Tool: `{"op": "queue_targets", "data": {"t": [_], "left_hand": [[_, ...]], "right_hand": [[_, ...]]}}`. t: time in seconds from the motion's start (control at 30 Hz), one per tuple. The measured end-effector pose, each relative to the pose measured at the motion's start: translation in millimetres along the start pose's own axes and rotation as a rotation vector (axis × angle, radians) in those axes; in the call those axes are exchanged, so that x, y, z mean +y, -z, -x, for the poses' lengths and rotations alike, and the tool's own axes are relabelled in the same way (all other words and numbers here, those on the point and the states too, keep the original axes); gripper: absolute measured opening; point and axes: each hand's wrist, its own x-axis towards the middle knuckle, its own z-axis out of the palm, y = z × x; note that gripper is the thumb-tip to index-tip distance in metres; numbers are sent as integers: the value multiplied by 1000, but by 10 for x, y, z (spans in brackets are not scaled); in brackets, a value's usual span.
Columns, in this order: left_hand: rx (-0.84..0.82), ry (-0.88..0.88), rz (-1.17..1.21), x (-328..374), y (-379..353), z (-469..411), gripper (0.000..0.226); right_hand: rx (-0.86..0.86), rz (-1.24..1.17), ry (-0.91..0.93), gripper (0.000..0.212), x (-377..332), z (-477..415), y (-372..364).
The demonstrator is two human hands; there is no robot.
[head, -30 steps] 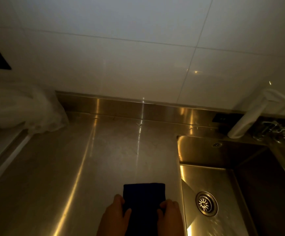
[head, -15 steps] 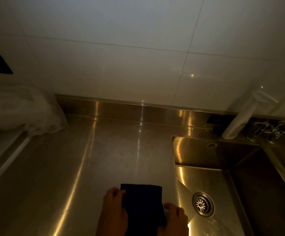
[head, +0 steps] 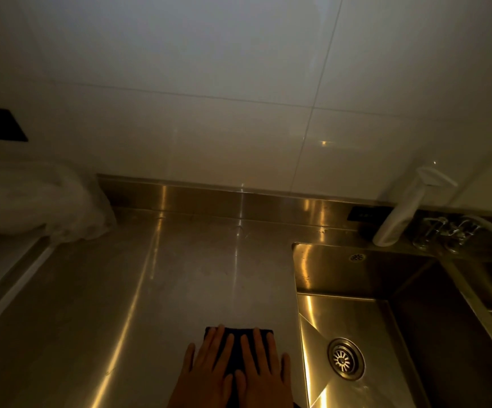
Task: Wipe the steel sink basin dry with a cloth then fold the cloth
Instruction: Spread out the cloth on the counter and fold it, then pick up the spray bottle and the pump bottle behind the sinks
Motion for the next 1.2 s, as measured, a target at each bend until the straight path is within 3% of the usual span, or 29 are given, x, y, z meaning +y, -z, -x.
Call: {"op": "queue_targets", "data": {"t": [0.07,0.2,0.37,0.4,0.5,0.63,0.8,0.93,1.2], "left_hand": [[31,-15,10,-11,48,-9,62],[140,-50,-28,-43,96,-7,59],[238,-41,-147,218,203,-51,59],[237,-30,-171,362,241,-72,66],[130,17,-130,1019,564,-136,48],[-56,64,105,2053,667,-353,43],[13,143,202,2968,822,-448,51],[26,175,252,3261,952,-356,48],[-28,143,201,3150,1121,-332,49]], "right_hand": [[-46,49,11,62,-2,-21,41],[-177,137,47,70,94,-13,255],[-125,-89,-86,59,724,-19,579],[-91,-101,-135,56,943,15,680],[-37,-57,-262,53,1680,192,1080],[-151,-31,-355,54,2686,443,1673],[-162,-80,-295,49,3444,666,2245],[-182,-142,-263,45,3669,708,2422],[-236,-161,-333,44,3496,682,2442]]}}
